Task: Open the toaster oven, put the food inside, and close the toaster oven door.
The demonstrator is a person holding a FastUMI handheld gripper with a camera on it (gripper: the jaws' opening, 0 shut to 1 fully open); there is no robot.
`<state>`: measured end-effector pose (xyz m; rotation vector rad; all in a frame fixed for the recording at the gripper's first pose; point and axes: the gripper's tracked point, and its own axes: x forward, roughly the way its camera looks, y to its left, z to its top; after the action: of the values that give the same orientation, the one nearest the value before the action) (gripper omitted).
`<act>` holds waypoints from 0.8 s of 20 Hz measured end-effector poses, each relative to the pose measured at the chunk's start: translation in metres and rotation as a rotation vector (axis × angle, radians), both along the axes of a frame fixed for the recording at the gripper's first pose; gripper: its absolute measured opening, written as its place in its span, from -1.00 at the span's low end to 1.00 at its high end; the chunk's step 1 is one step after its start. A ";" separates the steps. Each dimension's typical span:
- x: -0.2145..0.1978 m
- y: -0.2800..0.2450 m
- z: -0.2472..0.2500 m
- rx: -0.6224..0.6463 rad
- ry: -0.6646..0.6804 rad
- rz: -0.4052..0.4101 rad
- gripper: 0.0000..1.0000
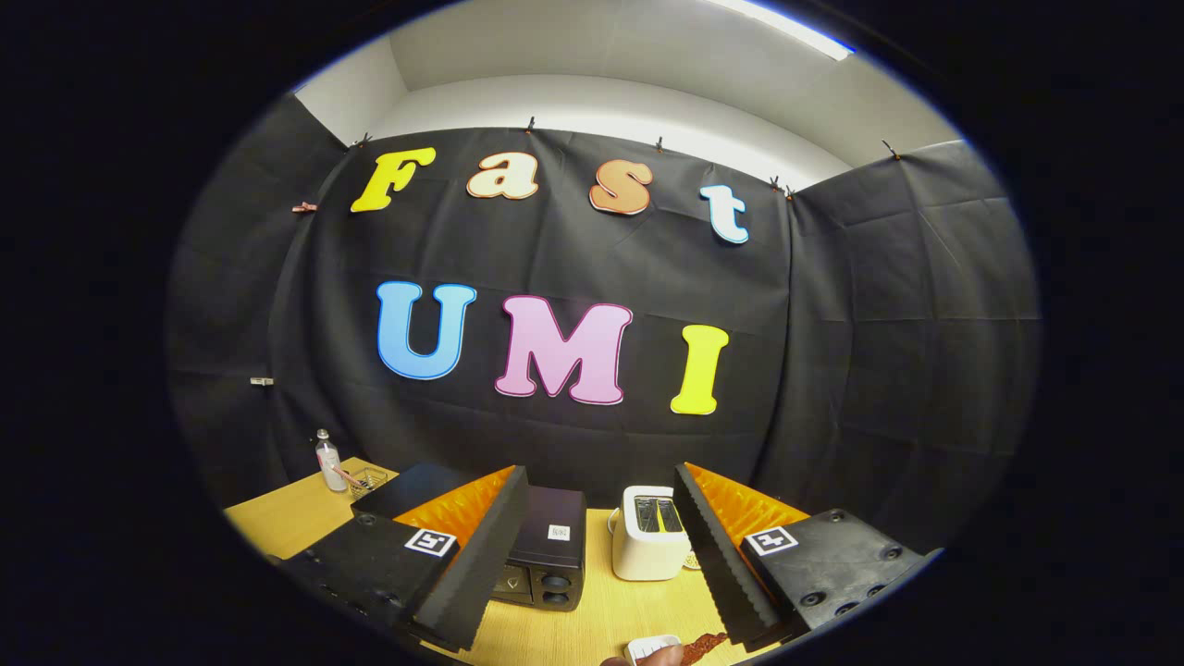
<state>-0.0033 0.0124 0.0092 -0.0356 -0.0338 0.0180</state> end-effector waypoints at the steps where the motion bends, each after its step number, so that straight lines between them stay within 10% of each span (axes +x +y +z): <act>1: 0.000 0.001 0.000 -0.001 0.000 -0.001 0.94; 16: 0.019 0.094 -0.012 0.054 0.001 0.080 0.94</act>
<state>0.0161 0.1060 -0.0024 0.0195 -0.0347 0.0975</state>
